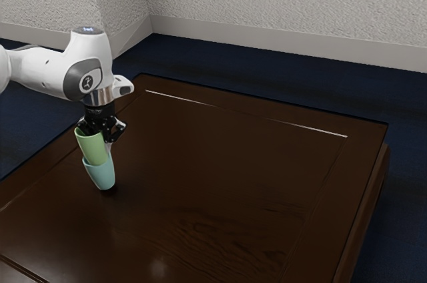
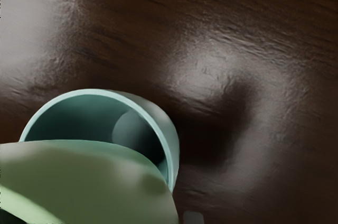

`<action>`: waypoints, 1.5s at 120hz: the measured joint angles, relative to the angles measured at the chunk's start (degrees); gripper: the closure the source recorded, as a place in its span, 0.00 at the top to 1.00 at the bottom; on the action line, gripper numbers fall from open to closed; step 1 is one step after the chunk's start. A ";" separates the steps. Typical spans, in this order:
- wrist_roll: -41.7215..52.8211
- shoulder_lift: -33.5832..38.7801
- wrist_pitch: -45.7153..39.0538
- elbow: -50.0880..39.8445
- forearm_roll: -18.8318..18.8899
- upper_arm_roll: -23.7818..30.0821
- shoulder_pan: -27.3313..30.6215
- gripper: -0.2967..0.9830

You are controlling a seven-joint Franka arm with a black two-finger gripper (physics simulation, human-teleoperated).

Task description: Place the right cup onto the left cup

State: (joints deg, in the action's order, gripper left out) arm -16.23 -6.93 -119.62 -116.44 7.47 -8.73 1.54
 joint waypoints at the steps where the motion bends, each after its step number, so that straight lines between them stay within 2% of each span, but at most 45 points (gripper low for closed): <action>1: -0.02 0.04 -0.03 0.00 0.00 -0.01 0.01 0.16; 60: -0.26 2.37 0.57 -0.32 0.41 -1.03 0.25 0.16; 161: -0.08 -2.49 -2.52 0.23 1.15 -1.27 0.57 0.15; 180: 0.25 -2.69 -3.32 0.33 0.67 -0.95 0.52 0.41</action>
State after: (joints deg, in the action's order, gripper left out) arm -15.98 -9.61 -122.94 -116.12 8.14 -9.68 2.06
